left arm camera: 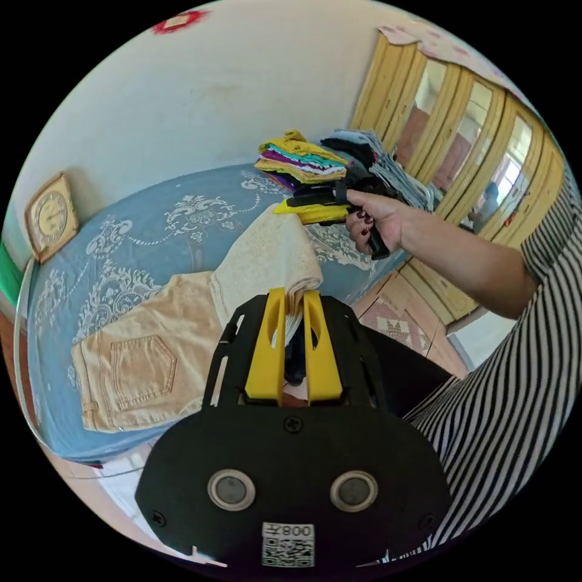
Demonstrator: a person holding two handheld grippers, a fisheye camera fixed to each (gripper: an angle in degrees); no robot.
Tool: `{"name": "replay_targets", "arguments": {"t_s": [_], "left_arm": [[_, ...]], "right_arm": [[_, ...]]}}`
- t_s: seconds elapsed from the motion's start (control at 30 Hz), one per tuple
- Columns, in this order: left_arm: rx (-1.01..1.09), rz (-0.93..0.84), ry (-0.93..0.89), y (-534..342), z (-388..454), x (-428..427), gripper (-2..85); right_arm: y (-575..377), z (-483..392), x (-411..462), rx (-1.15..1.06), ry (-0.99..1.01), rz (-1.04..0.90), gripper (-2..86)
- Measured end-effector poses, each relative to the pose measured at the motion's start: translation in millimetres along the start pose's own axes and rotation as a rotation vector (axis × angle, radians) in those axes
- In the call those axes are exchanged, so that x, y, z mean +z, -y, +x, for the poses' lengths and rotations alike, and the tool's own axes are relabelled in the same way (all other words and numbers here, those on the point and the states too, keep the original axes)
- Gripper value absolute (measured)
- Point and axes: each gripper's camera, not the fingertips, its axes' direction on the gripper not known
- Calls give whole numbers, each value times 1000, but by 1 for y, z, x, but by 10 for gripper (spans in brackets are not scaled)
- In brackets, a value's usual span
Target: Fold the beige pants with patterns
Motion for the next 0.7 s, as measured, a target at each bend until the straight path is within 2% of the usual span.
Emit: {"name": "replay_targets", "arguments": {"t_s": [0.13, 0.3, 0.47, 0.7], "left_arm": [[-194, 111, -108, -35, -87, -40, 25], [-425, 212, -188, -92, -187, -69, 28], [-637, 264, -226, -155, -289, -82, 33], [-830, 309, -281, -219, -382, -90, 37]], "right_arm": [[17, -30, 70, -113, 25, -56, 25], [42, -46, 188, -213, -35, -174, 29], [65, -13, 327, -203, -117, -295, 36], [76, 47, 452, -159, -186, -364, 52]]}}
